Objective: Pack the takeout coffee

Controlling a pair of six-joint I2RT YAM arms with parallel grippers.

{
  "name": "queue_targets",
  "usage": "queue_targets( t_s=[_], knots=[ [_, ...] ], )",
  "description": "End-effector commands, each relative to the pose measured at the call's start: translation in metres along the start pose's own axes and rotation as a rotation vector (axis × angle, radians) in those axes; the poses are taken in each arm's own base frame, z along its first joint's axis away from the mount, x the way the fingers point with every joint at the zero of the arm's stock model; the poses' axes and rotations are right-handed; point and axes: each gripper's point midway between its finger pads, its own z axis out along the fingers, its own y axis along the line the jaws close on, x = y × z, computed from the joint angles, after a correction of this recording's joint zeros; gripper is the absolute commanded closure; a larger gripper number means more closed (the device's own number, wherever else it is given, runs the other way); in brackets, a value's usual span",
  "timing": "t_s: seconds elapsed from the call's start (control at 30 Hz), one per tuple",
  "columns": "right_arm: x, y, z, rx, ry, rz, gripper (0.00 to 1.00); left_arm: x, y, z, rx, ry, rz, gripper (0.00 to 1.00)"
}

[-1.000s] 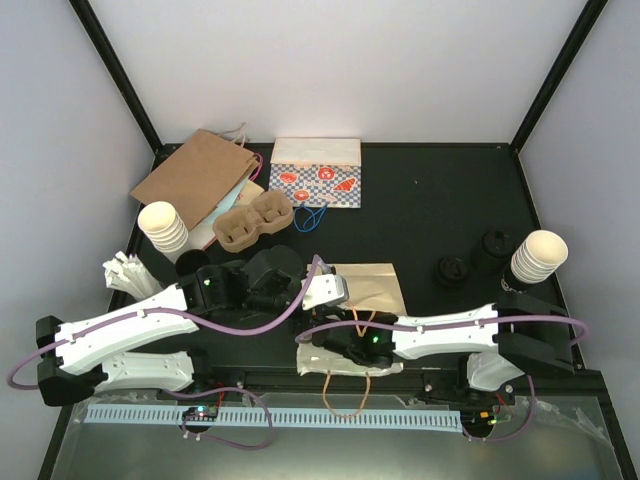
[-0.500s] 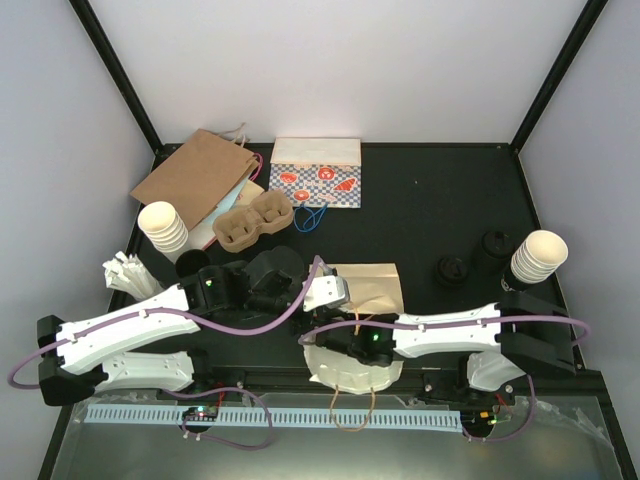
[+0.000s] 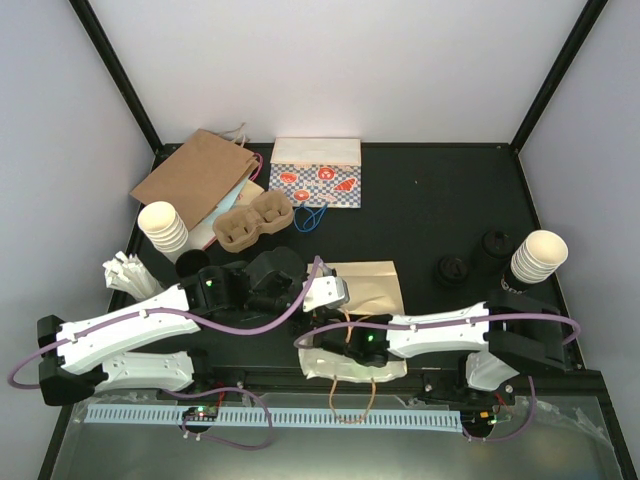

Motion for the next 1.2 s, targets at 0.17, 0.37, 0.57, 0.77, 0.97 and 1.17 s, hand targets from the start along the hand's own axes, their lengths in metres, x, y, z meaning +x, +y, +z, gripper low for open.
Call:
queue_targets(
  t_s=[0.17, 0.37, 0.57, 0.77, 0.97, 1.17],
  knots=[
    [-0.006, -0.028, -0.034, 0.014, -0.057, 0.092, 0.99, -0.001, -0.027, 0.001, 0.122, 0.003, -0.009, 0.98],
    [-0.017, -0.013, -0.051, -0.097, -0.120, 0.080, 0.99, 0.000, -0.026, 0.003, 0.120, 0.010, -0.010, 0.99],
    [-0.030, 0.012, -0.055, -0.230, -0.205, 0.055, 0.99, -0.004, -0.026, 0.002, 0.122, -0.002, -0.014, 0.99],
    [-0.029, 0.015, -0.031, -0.220, -0.156, 0.033, 0.99, -0.013, -0.028, 0.000, 0.128, -0.035, -0.032, 0.98],
    [-0.028, 0.003, -0.013, -0.207, -0.156, 0.069, 0.99, -0.017, -0.033, -0.003, 0.154, -0.068, -0.036, 0.98],
    [-0.026, -0.007, 0.004, -0.155, -0.115, 0.072, 0.99, -0.016, -0.038, -0.001, 0.189, -0.063, -0.047, 0.98]
  ],
)
